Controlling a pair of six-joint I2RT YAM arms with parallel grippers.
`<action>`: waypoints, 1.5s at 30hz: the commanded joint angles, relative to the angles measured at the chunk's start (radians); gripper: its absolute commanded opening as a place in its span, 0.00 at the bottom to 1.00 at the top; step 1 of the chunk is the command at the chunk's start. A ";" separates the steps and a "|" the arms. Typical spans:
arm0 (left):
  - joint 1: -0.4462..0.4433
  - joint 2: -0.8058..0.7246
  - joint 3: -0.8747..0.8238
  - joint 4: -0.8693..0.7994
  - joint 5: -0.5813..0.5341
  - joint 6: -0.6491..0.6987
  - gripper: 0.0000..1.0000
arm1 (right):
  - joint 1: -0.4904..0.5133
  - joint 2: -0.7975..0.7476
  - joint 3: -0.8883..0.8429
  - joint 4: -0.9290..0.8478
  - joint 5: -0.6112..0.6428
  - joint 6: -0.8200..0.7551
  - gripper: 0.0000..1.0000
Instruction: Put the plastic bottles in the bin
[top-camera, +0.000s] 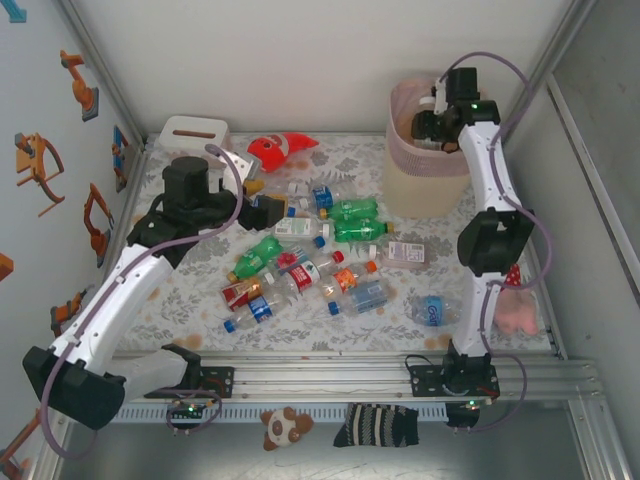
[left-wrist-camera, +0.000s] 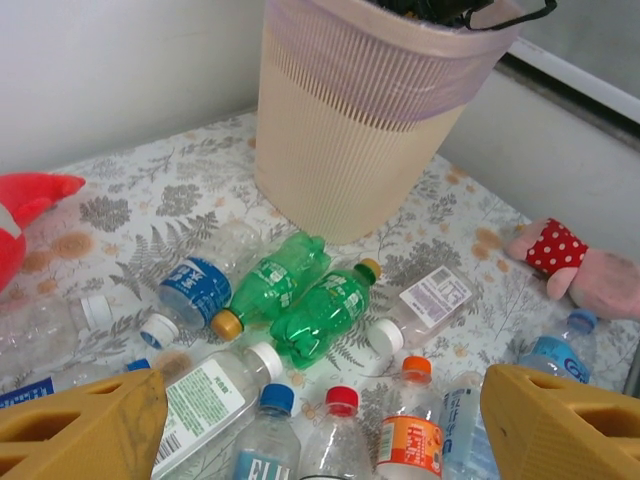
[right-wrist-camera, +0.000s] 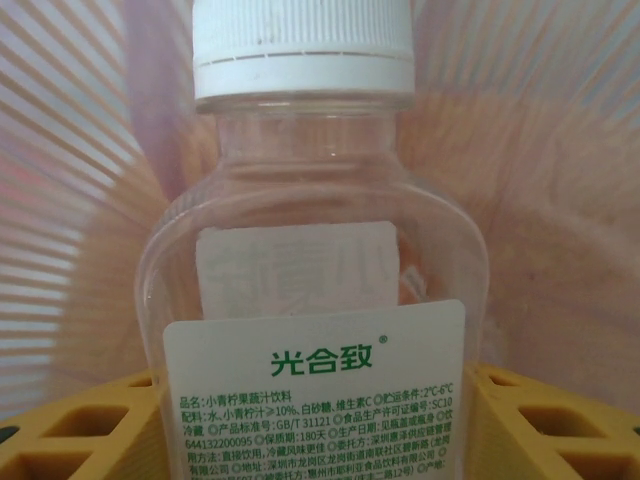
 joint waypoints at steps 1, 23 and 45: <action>0.005 0.014 -0.011 -0.031 -0.008 0.027 0.81 | -0.004 0.038 0.042 -0.062 0.038 -0.042 0.57; 0.007 0.122 0.030 -0.204 -0.146 0.085 0.79 | -0.004 0.060 0.048 -0.122 0.042 -0.035 0.82; 0.090 0.298 0.074 -0.527 -0.292 0.246 0.74 | -0.001 -0.263 0.039 -0.140 -0.017 0.022 0.82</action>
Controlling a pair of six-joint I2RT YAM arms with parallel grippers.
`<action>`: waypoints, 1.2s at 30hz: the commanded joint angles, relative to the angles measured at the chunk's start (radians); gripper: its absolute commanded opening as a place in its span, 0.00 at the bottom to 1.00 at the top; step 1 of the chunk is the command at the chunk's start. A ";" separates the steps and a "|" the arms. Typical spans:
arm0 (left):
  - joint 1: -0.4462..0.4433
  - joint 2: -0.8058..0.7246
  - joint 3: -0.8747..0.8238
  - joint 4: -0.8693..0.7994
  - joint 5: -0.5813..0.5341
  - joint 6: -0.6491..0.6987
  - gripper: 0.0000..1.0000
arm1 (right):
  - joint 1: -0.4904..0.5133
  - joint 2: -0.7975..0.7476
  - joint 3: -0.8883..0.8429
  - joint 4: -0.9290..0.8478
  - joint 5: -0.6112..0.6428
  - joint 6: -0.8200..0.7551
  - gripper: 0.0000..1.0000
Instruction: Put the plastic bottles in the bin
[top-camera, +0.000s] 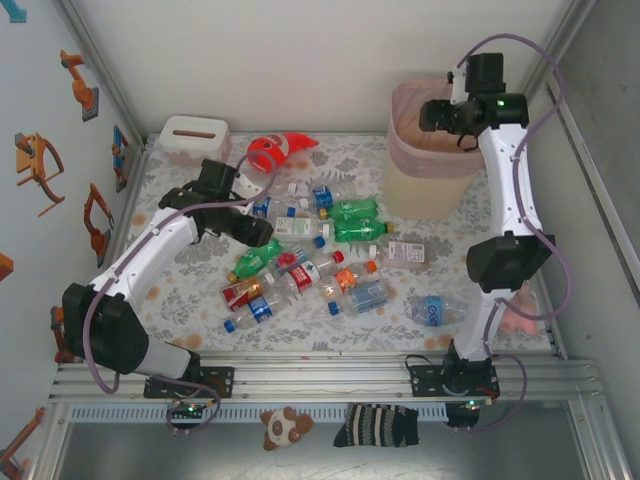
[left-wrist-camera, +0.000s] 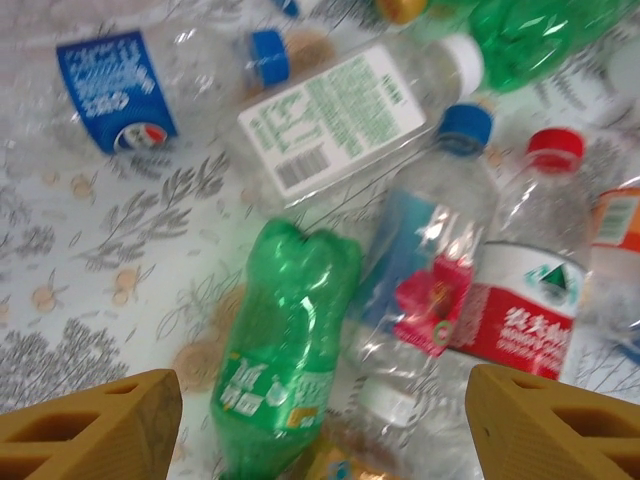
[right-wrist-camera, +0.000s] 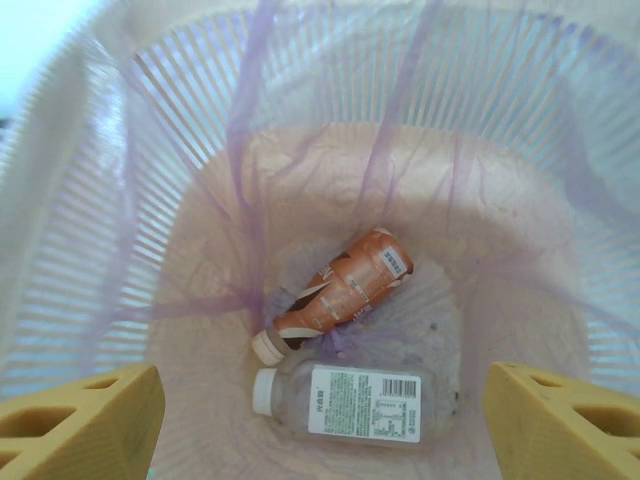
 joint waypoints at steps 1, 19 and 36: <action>0.028 0.016 -0.002 -0.104 -0.038 0.066 0.74 | -0.001 -0.070 0.000 -0.012 -0.033 0.030 0.82; 0.046 0.239 -0.009 -0.186 -0.027 0.146 0.76 | 0.008 -0.279 -0.238 0.060 -0.072 0.057 0.81; 0.031 0.421 0.031 -0.185 -0.073 0.127 0.76 | 0.017 -0.343 -0.354 0.119 -0.077 0.063 0.81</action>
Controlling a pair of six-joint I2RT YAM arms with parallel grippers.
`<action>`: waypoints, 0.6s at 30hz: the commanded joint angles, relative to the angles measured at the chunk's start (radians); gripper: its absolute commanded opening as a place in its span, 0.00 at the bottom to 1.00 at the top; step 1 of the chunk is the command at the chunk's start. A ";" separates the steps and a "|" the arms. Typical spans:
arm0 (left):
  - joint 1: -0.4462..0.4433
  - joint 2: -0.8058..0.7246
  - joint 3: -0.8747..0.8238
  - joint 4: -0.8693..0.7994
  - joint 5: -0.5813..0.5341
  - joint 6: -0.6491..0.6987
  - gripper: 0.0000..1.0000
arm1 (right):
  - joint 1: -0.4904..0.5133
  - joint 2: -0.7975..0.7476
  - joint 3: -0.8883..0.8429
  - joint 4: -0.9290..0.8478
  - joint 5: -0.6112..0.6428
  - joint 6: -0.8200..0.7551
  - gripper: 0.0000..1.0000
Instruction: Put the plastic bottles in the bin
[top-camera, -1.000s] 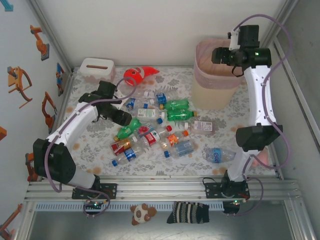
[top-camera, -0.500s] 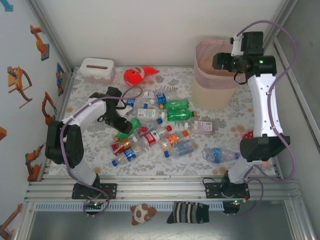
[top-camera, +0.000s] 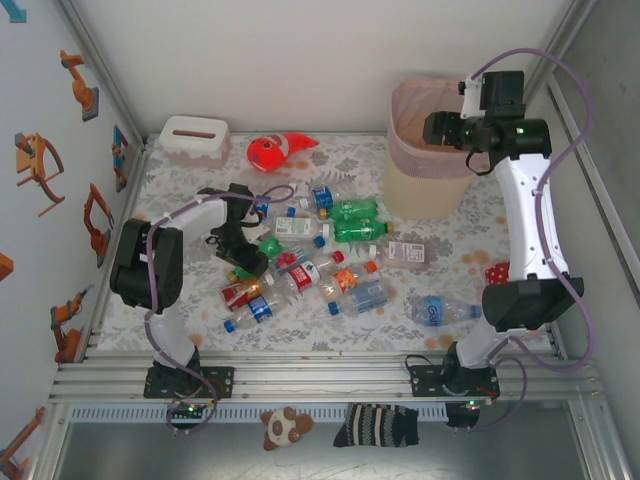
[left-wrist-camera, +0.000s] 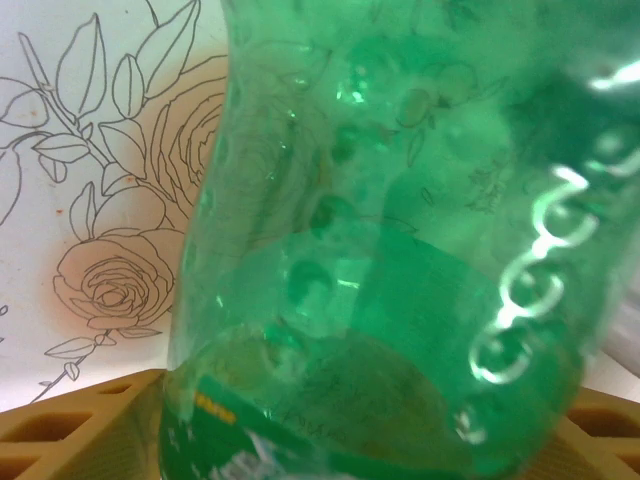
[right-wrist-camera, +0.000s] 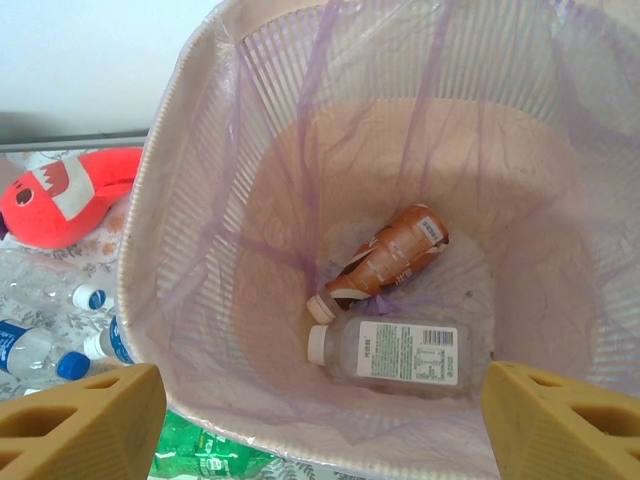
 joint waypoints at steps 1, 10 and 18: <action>0.003 0.016 0.033 -0.031 -0.009 0.006 0.75 | 0.012 -0.036 -0.021 0.022 -0.007 0.014 0.81; 0.011 0.035 0.036 -0.032 -0.004 0.006 0.63 | 0.025 -0.039 -0.036 0.023 -0.002 0.013 0.81; 0.024 -0.001 0.033 -0.025 -0.014 -0.005 0.56 | 0.044 -0.059 -0.054 0.028 -0.001 0.022 0.80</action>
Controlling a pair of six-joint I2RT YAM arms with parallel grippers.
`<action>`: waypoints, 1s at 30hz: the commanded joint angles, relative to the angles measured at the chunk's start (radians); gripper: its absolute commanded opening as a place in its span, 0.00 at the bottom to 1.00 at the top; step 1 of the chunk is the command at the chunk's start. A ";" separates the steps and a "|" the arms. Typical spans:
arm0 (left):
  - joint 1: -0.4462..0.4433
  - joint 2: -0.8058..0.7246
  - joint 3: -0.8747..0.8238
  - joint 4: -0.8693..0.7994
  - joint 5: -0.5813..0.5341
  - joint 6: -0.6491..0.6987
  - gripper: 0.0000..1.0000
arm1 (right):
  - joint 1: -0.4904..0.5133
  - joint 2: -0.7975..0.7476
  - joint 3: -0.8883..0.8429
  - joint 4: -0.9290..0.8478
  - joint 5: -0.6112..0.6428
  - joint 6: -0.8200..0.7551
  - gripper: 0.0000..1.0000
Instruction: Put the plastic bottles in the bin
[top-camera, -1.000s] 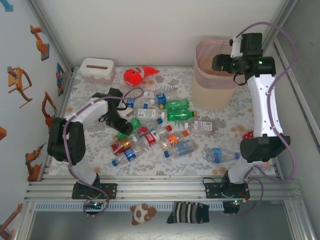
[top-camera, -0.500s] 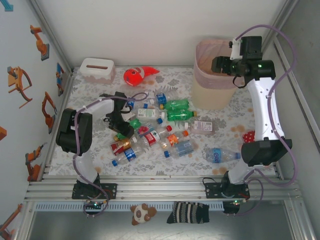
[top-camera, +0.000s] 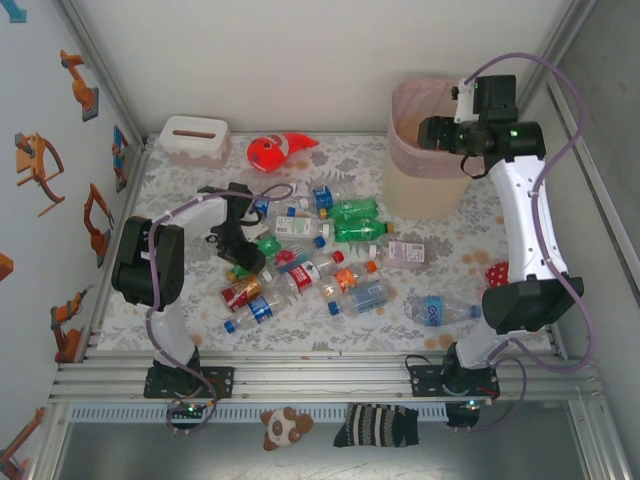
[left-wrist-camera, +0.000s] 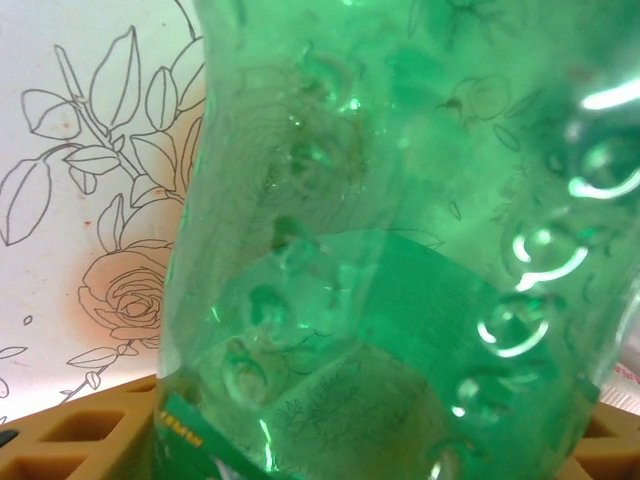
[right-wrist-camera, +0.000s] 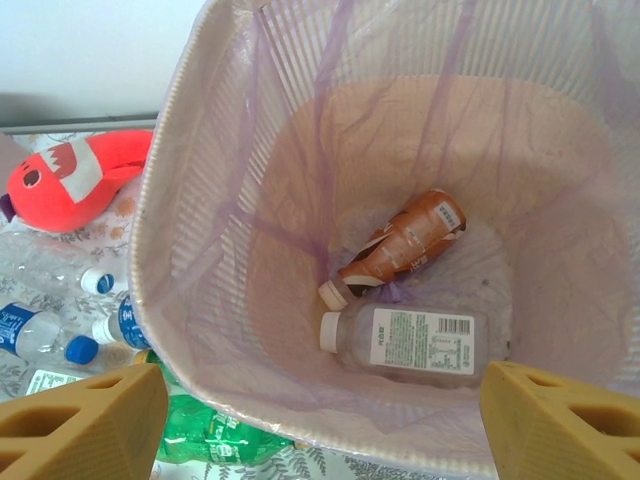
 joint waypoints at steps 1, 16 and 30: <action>0.011 -0.028 0.019 -0.020 -0.003 -0.007 0.56 | 0.017 -0.049 -0.011 0.017 -0.001 0.014 0.80; 0.044 -0.284 0.025 0.052 0.098 -0.080 0.53 | 0.048 -0.173 -0.128 0.123 -0.127 0.077 0.80; 0.027 -0.540 -0.003 0.447 0.501 -0.303 0.51 | 0.191 -0.302 -0.386 0.530 -0.424 0.169 0.81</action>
